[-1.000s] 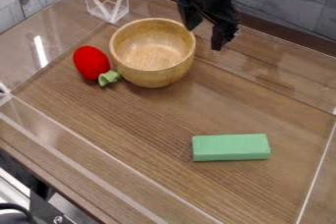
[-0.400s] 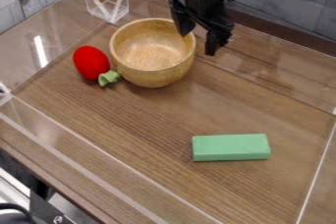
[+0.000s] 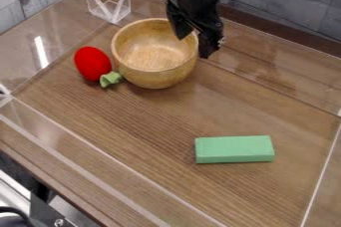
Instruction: Remove the green stick from the brown bowl and put it on the table
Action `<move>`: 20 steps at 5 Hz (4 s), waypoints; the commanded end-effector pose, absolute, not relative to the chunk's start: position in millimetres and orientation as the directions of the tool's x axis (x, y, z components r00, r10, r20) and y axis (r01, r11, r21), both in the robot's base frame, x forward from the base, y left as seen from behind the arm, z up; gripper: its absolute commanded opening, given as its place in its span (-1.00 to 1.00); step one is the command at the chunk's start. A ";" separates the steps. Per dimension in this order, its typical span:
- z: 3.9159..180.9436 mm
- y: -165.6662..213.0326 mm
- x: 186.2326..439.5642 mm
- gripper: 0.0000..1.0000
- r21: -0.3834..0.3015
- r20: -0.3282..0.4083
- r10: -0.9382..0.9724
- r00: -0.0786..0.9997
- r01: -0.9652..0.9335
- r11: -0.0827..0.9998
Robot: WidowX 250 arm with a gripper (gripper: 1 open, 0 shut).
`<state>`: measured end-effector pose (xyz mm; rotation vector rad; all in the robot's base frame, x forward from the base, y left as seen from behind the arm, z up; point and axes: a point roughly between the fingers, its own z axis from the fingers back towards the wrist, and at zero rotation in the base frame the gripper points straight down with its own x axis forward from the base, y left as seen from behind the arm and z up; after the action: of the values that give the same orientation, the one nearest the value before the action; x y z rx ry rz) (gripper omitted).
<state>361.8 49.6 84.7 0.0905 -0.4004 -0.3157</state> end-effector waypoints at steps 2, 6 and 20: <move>82.3 51.5 363.8 -1.00 0.165 0.403 -0.421 0.812 0.389 0.907; 85.5 42.2 351.0 -1.00 0.158 0.402 -0.386 0.830 0.352 0.923; 27.2 26.7 314.1 1.00 0.060 0.363 -0.164 0.917 0.153 0.986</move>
<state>310.6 24.5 16.4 0.0272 -0.3453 -0.1859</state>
